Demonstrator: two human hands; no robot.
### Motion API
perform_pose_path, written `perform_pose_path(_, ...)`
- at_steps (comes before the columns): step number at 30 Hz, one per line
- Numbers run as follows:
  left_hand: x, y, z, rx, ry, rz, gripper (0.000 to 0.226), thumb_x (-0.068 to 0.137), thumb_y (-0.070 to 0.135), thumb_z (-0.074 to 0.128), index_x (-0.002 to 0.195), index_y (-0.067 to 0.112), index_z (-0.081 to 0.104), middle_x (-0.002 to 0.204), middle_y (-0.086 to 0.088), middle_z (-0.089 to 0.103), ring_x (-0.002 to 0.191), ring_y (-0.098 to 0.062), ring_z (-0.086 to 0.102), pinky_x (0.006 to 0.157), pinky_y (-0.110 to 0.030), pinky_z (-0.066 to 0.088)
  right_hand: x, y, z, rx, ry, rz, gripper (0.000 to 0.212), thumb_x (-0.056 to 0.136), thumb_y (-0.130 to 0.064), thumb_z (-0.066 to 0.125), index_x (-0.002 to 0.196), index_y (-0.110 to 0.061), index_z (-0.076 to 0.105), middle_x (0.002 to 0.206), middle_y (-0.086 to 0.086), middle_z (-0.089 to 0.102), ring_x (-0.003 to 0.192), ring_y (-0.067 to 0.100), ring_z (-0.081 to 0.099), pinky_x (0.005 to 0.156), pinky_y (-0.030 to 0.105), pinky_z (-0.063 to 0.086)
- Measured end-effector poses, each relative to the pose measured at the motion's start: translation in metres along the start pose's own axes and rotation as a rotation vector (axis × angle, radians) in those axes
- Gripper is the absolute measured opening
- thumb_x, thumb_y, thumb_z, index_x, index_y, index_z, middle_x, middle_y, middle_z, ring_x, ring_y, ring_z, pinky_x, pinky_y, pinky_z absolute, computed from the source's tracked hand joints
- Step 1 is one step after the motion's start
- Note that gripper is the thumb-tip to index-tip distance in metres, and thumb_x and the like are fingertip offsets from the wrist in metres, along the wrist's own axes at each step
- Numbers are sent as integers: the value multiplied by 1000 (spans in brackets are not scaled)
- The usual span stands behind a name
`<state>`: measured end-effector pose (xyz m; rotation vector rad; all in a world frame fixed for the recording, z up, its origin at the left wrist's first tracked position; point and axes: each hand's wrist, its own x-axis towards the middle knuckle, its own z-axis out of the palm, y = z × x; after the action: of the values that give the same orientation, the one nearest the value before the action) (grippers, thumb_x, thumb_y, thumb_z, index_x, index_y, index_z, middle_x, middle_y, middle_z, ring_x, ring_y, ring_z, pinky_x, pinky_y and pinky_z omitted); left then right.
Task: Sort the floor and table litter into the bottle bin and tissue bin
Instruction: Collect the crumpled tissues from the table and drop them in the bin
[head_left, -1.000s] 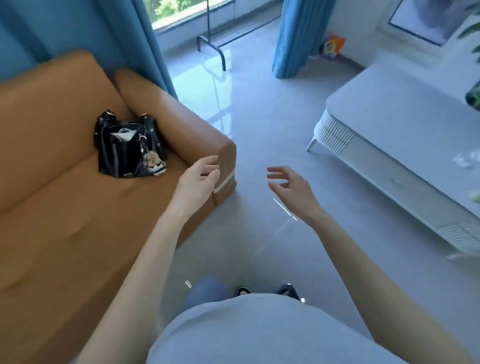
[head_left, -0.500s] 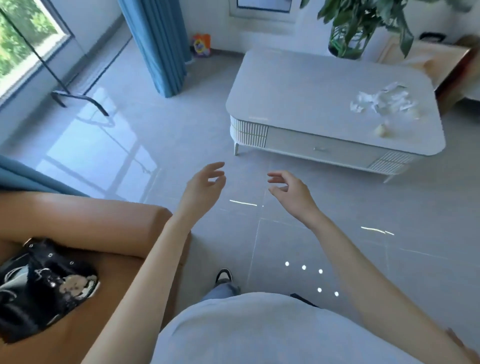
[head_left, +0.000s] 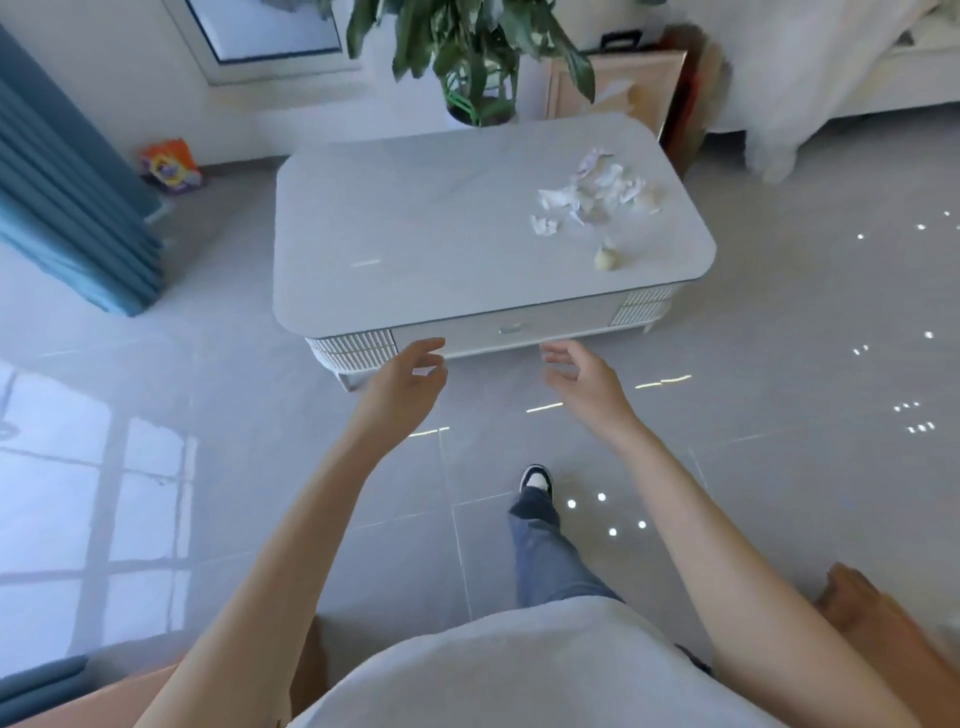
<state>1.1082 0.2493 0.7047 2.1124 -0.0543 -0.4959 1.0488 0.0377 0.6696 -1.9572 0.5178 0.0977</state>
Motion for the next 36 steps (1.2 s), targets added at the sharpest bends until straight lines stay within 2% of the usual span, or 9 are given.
perform_pose_path(5, 95, 50, 43, 35, -36, -7, 35, 95, 18, 50, 129, 26, 53, 120, 6, 60, 94, -14, 58, 78, -23, 42, 96, 5, -58, -34, 5, 14, 32, 90, -10, 56, 120, -19, 58, 124, -1, 61, 94, 9, 58, 80, 21, 44)
perform_pose_path(8, 153, 85, 73, 48, -79, -15, 35, 95, 19, 50, 129, 26, 53, 123, 4, 60, 101, -14, 58, 81, -23, 42, 149, 5, -103, -76, 11, 33, 33, 90, -10, 56, 122, -18, 58, 122, -2, 60, 90, 10, 59, 78, 16, 40)
perform_pose_path(13, 240, 130, 108, 57, -126, -43, 35, 95, 21, 48, 130, 28, 52, 122, 7, 58, 99, -12, 58, 71, -20, 41, 223, 13, -161, -90, 33, 112, 35, 90, -11, 55, 124, -20, 57, 124, -6, 58, 98, 17, 63, 78, 20, 40)
perform_pose_path(20, 355, 162, 144, 117, -218, -50, 36, 94, 20, 48, 130, 27, 52, 121, 6, 59, 99, -12, 59, 80, -22, 42, 318, 32, -207, -128, 64, 215, 37, 92, -14, 53, 128, -21, 54, 128, -5, 55, 97, 13, 58, 82, 20, 37)
perform_pose_path(24, 418, 181, 162, 120, -305, -87, 39, 94, 21, 49, 132, 27, 51, 129, 1, 55, 109, -17, 58, 93, -35, 50, 372, 36, -230, -168, 103, 257, 37, 91, -14, 54, 127, -21, 54, 132, 1, 53, 111, 20, 55, 85, 23, 35)
perform_pose_path(27, 462, 200, 173, 184, -343, -97, 43, 93, 23, 50, 135, 27, 47, 136, -2, 50, 117, -20, 55, 98, -35, 46, 409, 34, -250, -173, 126, 306, 38, 91, -14, 54, 129, -22, 51, 132, 4, 50, 122, 25, 47, 97, 29, 37)
perform_pose_path(30, 504, 218, 187, 243, -349, -101, 47, 93, 24, 50, 138, 29, 42, 140, -3, 47, 118, -22, 53, 88, -26, 39, 447, 37, -272, -177, 163, 305, 41, 90, -14, 54, 131, -18, 50, 136, 2, 49, 127, 25, 44, 110, 40, 32)
perform_pose_path(33, 535, 233, 205, 224, -330, -120, 47, 93, 23, 50, 138, 29, 42, 139, -4, 48, 118, -22, 53, 84, -24, 36, 484, 46, -292, -160, 180, 363, 44, 89, -21, 55, 132, -25, 47, 137, 2, 47, 123, 26, 45, 108, 35, 31)
perform_pose_path(36, 563, 239, 227, 178, -273, -165, 47, 94, 22, 49, 139, 30, 40, 140, -2, 46, 117, -22, 53, 81, -25, 38, 523, 61, -310, -169, 158, 393, 48, 90, -23, 55, 136, -27, 42, 140, 4, 42, 131, 27, 35, 94, 25, 19)
